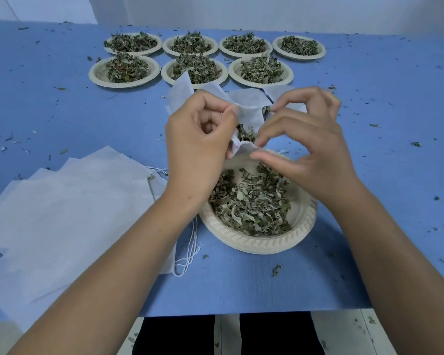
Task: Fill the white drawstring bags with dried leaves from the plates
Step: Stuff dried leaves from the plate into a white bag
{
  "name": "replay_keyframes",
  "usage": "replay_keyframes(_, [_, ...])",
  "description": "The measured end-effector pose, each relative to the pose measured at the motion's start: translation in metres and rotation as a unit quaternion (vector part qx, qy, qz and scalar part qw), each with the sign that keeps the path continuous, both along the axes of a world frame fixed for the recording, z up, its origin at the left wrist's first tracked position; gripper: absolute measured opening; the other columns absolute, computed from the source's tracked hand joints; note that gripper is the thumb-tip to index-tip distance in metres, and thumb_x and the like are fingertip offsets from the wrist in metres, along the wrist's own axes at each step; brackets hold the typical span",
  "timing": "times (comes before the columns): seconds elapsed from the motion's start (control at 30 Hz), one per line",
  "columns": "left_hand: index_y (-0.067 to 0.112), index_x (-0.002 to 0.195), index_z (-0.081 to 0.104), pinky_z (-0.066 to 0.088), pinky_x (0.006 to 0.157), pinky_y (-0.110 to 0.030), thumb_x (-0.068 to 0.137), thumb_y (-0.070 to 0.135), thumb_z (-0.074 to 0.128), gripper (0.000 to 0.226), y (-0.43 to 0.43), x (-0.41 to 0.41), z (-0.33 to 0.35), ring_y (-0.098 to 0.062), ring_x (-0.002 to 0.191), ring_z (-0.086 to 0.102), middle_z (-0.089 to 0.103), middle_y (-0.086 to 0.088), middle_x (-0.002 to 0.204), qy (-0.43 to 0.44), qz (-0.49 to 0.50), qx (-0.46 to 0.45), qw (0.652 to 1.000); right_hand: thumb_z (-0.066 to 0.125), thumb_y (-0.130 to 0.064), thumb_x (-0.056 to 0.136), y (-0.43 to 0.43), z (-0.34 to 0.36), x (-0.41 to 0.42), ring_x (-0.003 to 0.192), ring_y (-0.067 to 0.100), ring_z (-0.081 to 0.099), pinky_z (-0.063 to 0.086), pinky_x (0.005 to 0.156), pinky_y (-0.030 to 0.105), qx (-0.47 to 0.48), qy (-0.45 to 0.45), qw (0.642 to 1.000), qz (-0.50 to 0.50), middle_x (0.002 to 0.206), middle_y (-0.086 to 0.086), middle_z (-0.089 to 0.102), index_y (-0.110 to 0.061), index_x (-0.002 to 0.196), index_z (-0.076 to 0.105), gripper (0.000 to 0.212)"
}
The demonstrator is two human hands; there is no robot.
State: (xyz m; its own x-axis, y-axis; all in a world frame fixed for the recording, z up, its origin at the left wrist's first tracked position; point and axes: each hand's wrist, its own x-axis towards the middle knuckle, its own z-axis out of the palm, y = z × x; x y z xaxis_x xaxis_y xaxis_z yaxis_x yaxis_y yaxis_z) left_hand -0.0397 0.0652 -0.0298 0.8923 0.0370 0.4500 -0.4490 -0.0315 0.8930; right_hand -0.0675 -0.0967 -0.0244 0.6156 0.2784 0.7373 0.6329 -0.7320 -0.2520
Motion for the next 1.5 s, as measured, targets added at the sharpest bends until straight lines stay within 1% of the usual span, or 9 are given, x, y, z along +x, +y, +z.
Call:
replay_keyframes(0.13, [0.008,0.079,0.060,0.040,0.043,-0.020,0.092,0.007,0.063,0.013,-0.001,-0.002,0.001,-0.009,0.038,0.049,0.056,-0.001,0.050,-0.005,-0.032,0.009,0.999,0.068,-0.032,0.086,0.004,0.001,0.000,0.114,0.016,0.053,0.019,0.101,0.042,0.014,0.006,1.000,0.010,0.087,-0.014,0.068,-0.015,0.084,0.074,0.018])
replay_keyframes(0.33, [0.016,0.076,0.060,0.039,0.049,-0.018,0.090,0.007,0.065,0.017,-0.003,-0.008,0.002,-0.001,0.049,0.046,0.052,0.014,0.055,-0.041,-0.059,0.050,0.996,0.053,-0.043,0.088,0.010,-0.006,0.000,0.130,0.016,0.040,0.013,0.110,0.050,-0.057,0.107,0.991,0.065,0.107,-0.016,0.064,-0.018,0.089,0.073,0.032])
replay_keyframes(0.5, [0.021,0.074,0.057,0.044,0.050,-0.034,0.090,0.009,0.062,0.021,0.005,0.001,0.005,-0.012,0.048,0.047,0.055,-0.003,0.057,-0.037,0.063,-0.005,0.997,0.060,-0.024,0.090,-0.004,-0.001,0.000,0.088,0.017,0.058,0.036,0.090,0.059,0.134,0.012,0.991,0.027,0.078,-0.002,0.067,-0.008,0.069,0.066,0.027])
replay_keyframes(0.63, [0.023,0.074,0.055,0.047,0.051,-0.046,0.090,0.012,0.062,0.021,0.008,0.003,0.008,-0.022,0.049,0.048,0.052,0.008,0.055,-0.052,0.114,-0.038,0.991,0.078,-0.043,0.072,0.015,-0.003,-0.002,0.102,0.011,0.060,0.028,0.105,0.048,0.009,0.256,0.962,0.092,0.099,-0.009,0.068,-0.016,0.091,0.069,0.035])
replay_keyframes(0.73, [0.024,0.074,0.054,0.047,0.050,-0.044,0.091,0.011,0.062,0.022,0.006,0.002,0.007,-0.021,0.047,0.048,0.051,0.009,0.055,-0.060,0.108,-0.025,0.992,0.077,-0.051,0.070,0.027,-0.012,-0.003,0.112,0.006,0.049,0.022,0.106,0.035,-0.116,0.309,0.938,0.110,0.111,-0.014,0.062,-0.023,0.108,0.066,0.049])
replay_keyframes(0.93, [0.024,0.074,0.054,0.045,0.050,-0.041,0.091,0.009,0.061,0.023,0.004,-0.001,0.008,-0.019,0.048,0.048,0.052,0.007,0.055,-0.063,0.100,-0.015,0.993,0.080,-0.031,0.077,0.029,-0.013,-0.005,0.110,0.010,0.048,0.024,0.105,0.033,-0.126,0.316,0.927,0.156,0.103,-0.010,0.064,-0.019,0.099,0.070,0.026])
replay_keyframes(1.1, [0.024,0.074,0.055,0.045,0.050,-0.040,0.091,0.009,0.061,0.024,0.005,-0.001,0.007,-0.019,0.048,0.048,0.052,0.006,0.056,-0.062,0.098,-0.011,0.993,0.075,-0.003,0.076,0.028,-0.011,-0.004,0.097,0.011,0.056,0.041,0.095,0.029,-0.106,0.330,0.919,0.188,0.092,-0.004,0.068,-0.011,0.092,0.073,0.019])
replay_keyframes(1.3, [0.026,0.074,0.055,0.044,0.052,-0.037,0.091,0.010,0.061,0.024,0.004,-0.001,0.007,-0.021,0.050,0.049,0.053,0.007,0.057,-0.058,0.098,-0.009,0.994,0.076,0.004,0.077,0.017,-0.004,-0.003,0.075,0.006,0.057,0.051,0.076,0.029,0.032,0.403,0.896,0.181,0.086,-0.002,0.065,-0.005,0.093,0.072,0.019])
replay_keyframes(1.5, [0.023,0.074,0.054,0.044,0.051,-0.037,0.091,0.008,0.061,0.023,0.004,-0.001,0.007,-0.021,0.049,0.048,0.052,0.004,0.056,-0.058,0.091,-0.013,0.994,0.081,-0.012,0.076,0.012,0.000,-0.005,0.119,0.010,0.049,0.035,0.106,0.030,-0.099,0.379,0.891,0.229,0.119,-0.003,0.061,-0.018,0.111,0.070,0.037])
